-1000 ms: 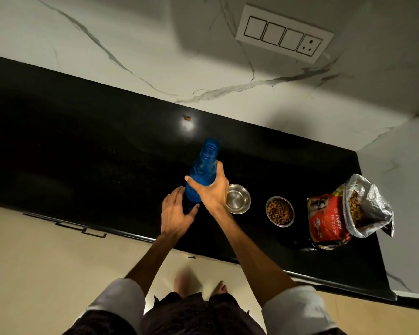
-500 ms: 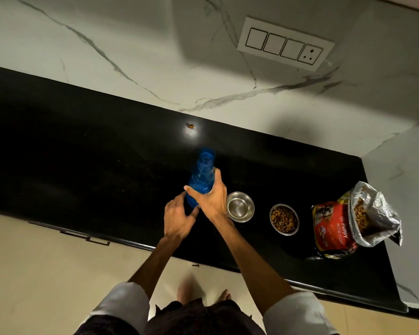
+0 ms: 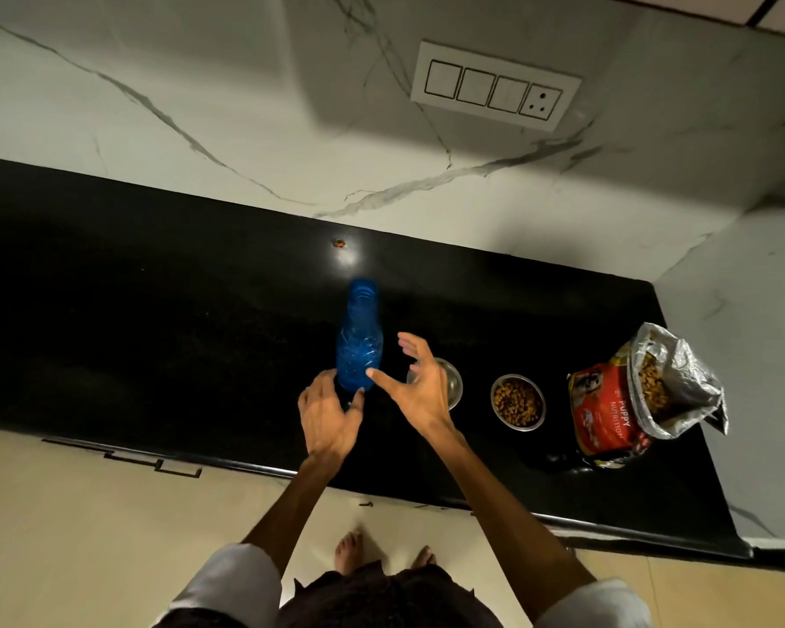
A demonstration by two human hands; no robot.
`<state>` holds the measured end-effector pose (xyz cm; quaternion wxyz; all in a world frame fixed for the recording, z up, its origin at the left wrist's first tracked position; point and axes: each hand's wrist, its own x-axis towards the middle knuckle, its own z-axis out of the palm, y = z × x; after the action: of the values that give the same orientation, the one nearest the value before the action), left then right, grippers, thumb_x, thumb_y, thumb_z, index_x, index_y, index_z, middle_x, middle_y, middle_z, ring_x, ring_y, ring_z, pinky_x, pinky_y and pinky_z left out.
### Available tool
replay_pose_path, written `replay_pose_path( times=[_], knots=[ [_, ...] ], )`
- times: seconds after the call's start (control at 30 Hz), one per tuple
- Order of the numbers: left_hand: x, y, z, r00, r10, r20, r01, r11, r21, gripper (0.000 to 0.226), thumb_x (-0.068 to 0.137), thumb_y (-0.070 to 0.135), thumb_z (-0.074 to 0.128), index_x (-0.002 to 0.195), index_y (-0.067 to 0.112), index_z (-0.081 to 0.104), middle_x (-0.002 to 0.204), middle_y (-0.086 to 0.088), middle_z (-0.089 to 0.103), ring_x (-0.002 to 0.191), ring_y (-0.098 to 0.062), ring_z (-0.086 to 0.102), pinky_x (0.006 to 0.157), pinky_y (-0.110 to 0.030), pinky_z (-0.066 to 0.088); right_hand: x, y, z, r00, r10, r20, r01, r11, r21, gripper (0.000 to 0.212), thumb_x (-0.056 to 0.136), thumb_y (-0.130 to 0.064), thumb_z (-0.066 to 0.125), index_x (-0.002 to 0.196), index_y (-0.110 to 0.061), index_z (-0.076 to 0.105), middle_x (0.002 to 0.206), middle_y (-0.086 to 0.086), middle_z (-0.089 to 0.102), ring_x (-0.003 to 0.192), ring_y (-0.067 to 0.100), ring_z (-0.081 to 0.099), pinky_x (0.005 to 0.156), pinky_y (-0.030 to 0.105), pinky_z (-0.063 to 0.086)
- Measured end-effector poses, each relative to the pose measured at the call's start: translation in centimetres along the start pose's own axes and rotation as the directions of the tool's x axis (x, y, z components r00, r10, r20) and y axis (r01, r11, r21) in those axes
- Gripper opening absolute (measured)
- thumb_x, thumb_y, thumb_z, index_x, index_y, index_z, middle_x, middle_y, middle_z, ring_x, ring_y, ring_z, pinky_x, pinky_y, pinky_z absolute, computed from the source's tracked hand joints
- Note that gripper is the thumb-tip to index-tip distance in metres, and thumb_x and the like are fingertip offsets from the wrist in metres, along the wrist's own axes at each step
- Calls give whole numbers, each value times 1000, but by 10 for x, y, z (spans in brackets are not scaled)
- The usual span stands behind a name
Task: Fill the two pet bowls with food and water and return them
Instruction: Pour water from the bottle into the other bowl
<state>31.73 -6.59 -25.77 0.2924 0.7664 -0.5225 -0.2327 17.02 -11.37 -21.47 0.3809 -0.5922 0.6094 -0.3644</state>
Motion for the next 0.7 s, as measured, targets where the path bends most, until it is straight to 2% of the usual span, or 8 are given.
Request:
replay_pose_path(
  times=[0.13, 0.23, 0.33, 0.43, 0.53, 0.63, 0.7],
  knots=[
    [-10, 15, 7, 994, -103, -30, 104, 994, 19, 52, 87, 32, 76, 127, 4, 59, 128, -14, 60, 119, -32, 58, 102, -47, 45, -11, 8, -24, 999, 17, -37, -18, 1000, -16, 61, 80, -47, 87, 133, -28, 63, 128, -18, 65, 120, 0, 62, 100, 25, 54],
    [-18, 27, 14, 992, -120, -36, 120, 993, -3, 41, 88, 33, 74, 118, 7, 61, 118, -12, 58, 112, -31, 57, 96, -44, 47, -21, 15, -41, 995, 51, -80, -52, 999, -11, 45, 86, -48, 82, 124, -30, 68, 116, -16, 72, 109, -3, 67, 96, 28, 58],
    [-27, 39, 24, 995, -96, 24, 97, 995, -30, 34, 92, 34, 70, 115, 11, 62, 117, -8, 56, 111, -27, 56, 93, -42, 49, -29, 24, -57, 991, 70, -115, -72, 997, -13, 32, 90, -39, 78, 120, -30, 71, 111, -17, 73, 106, -4, 67, 96, 29, 58],
    [-34, 54, 35, 994, -50, 99, 55, 998, -43, 31, 94, 36, 68, 116, 15, 62, 117, -3, 55, 110, -22, 56, 89, -36, 48, -36, 33, -75, 988, 69, -136, -71, 997, -9, 28, 94, -32, 77, 120, -23, 71, 114, -13, 74, 110, 0, 67, 97, 28, 57],
    [-40, 69, 47, 985, 10, 172, -4, 999, -35, 27, 94, 35, 67, 116, 19, 62, 118, 1, 54, 111, -17, 54, 85, -28, 41, -42, 40, -91, 983, 75, -169, -76, 997, -4, 20, 95, -29, 75, 114, -27, 70, 110, -19, 71, 108, -7, 64, 95, 21, 55],
    [-44, 85, 59, 969, 75, 235, -66, 997, -46, 24, 93, 31, 67, 114, 20, 63, 119, 3, 56, 114, -17, 54, 85, -26, 41, -47, 50, -110, 968, 128, -216, -122, 992, 40, 25, 95, -27, 76, 119, -25, 70, 112, -17, 70, 108, -8, 63, 94, 17, 52],
    [-46, 95, 66, 957, 108, 268, -100, 994, -44, 27, 93, 31, 67, 118, 21, 62, 125, 3, 56, 116, -16, 54, 85, -25, 41, -50, 57, -124, 956, 163, -243, -152, 986, 65, 26, 94, -27, 76, 119, -22, 71, 114, -13, 72, 110, -4, 65, 97, 20, 52]
  ],
)
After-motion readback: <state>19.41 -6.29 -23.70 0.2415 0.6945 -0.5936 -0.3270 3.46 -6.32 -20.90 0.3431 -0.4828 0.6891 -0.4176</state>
